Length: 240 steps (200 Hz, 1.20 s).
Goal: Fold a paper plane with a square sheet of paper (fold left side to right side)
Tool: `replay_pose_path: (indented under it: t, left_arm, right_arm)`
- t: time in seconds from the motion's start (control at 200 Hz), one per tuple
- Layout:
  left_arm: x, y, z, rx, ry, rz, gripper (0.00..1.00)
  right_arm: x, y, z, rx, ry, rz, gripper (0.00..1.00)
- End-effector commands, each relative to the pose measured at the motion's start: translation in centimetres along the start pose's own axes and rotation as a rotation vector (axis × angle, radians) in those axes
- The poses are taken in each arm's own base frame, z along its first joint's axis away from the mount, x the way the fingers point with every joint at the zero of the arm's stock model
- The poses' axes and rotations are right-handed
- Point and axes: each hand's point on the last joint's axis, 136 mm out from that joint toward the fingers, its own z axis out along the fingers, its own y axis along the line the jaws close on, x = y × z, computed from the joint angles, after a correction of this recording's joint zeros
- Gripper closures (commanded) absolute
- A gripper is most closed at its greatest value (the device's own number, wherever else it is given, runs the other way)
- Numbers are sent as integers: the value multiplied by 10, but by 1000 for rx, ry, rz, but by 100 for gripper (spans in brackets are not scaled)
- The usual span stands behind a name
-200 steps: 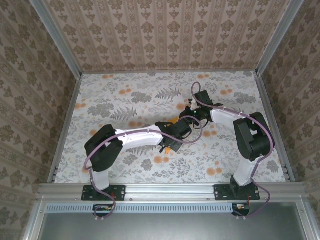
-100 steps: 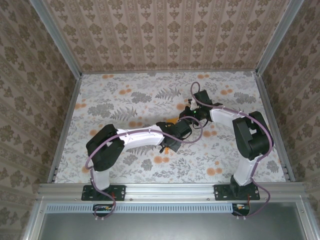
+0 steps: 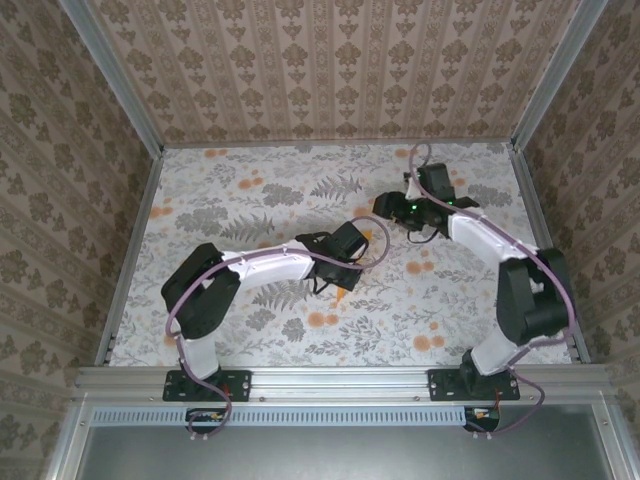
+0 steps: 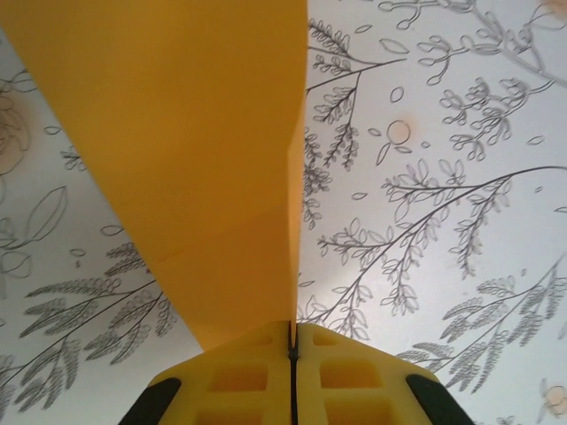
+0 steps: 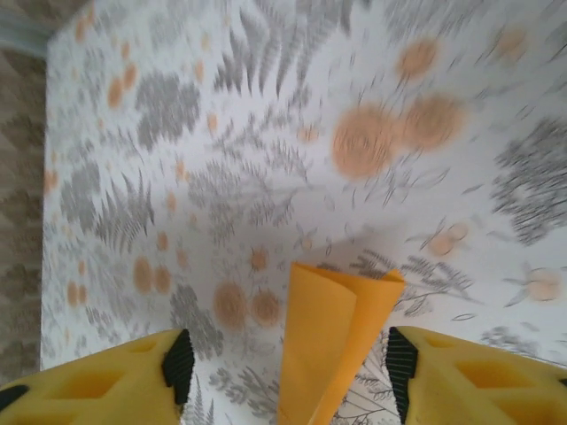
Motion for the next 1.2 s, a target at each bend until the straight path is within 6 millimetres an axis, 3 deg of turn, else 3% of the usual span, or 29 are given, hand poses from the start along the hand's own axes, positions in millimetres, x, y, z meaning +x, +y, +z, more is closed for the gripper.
replay_pose_path:
  t: [0.0,0.225,0.435,0.695,1.195]
  left_arm:
    - [-11,-18,-6,159,-24,-58,93]
    - [-24,-18,0,322,-34,-179,95]
    - [-31,-15,8,422,-31,-269,96]
    - [-39,-11,15,510,-68,-360,96]
    - [-41,2,22,628,-129,-512,97]
  right_arm:
    - [18,-27,-12,93,-11,-26,33]
    - [52,-42,-7,48,-4,-10,31]
    - [72,-45,5,1,21,3,31]
    - [84,-46,19,-61,23,41,33]
    - [99,-27,52,-153,54,73,34]
